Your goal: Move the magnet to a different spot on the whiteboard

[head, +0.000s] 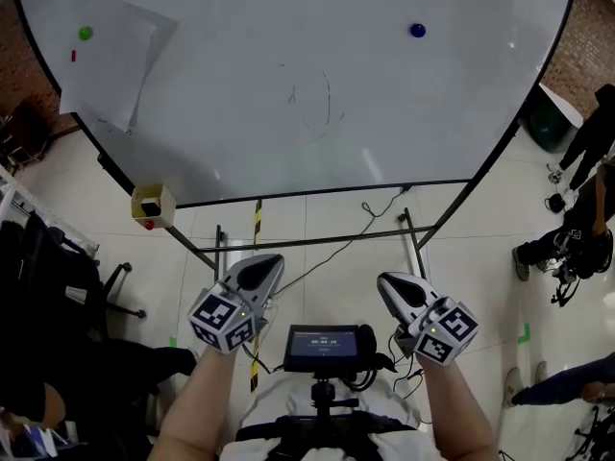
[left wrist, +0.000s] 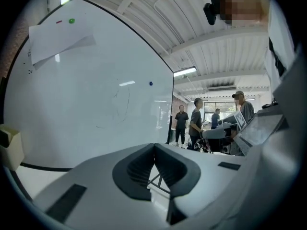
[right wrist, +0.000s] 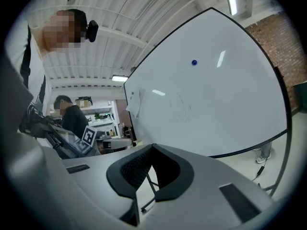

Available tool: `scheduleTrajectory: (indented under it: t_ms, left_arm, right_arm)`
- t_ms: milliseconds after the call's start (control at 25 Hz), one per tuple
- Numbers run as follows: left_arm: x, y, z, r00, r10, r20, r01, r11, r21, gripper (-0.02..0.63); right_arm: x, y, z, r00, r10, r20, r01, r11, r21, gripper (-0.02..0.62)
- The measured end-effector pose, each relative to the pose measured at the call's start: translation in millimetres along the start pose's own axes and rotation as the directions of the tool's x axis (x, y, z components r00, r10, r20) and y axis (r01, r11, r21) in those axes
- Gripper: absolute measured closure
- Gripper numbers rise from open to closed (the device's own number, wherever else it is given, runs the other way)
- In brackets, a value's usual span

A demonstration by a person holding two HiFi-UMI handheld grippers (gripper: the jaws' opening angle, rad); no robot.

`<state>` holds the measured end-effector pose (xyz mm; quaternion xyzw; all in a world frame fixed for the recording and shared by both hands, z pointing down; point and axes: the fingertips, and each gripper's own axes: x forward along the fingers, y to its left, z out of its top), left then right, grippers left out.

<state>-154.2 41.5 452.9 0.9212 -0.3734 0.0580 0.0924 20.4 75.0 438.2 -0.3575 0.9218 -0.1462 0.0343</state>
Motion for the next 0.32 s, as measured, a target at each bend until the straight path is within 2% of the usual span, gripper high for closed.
scheduleTrajectory:
  t_ms: [320]
  left_arm:
    - [-20.8, 9.0, -23.5, 1.0, 0.019, -0.002, -0.019, 0.999, -0.025, 0.572]
  right_arm:
    - [-1.3, 10.0, -5.6, 1.0, -0.008, 0.009, 0.008, 1.0, -0.022, 0.563]
